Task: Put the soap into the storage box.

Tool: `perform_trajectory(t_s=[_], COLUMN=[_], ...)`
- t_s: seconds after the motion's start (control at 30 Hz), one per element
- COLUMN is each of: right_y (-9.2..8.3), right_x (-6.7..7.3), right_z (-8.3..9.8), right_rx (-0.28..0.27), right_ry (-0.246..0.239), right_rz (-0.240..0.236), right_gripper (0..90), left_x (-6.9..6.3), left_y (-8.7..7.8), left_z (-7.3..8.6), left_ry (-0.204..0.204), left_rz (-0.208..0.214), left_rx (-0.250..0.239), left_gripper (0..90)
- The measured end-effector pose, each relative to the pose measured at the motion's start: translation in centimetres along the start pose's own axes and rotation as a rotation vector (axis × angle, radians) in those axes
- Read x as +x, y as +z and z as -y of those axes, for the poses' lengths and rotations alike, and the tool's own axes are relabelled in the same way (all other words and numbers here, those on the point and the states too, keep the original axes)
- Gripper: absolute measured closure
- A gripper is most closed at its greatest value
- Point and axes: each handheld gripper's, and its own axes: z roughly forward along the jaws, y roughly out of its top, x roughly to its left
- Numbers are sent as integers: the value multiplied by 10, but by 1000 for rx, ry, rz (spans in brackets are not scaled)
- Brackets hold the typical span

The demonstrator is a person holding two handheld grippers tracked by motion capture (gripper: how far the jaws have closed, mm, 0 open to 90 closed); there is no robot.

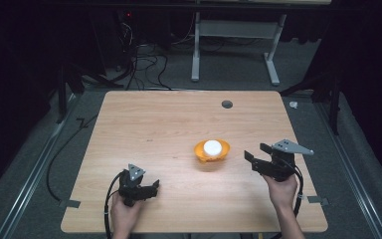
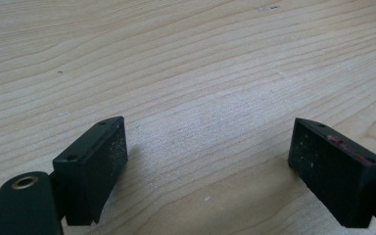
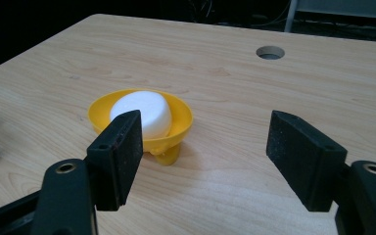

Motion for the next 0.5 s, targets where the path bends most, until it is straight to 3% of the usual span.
perform_trajectory(t_s=[0.5], right_y=[-5], right_x=[1], right_z=[14], right_rx=[7], right_ry=[17], right_rz=[0], right_gripper=[305], left_x=[0], left_y=[0], left_z=[0], left_ry=[0], left_rz=[0], left_rx=[0], left_gripper=[150])
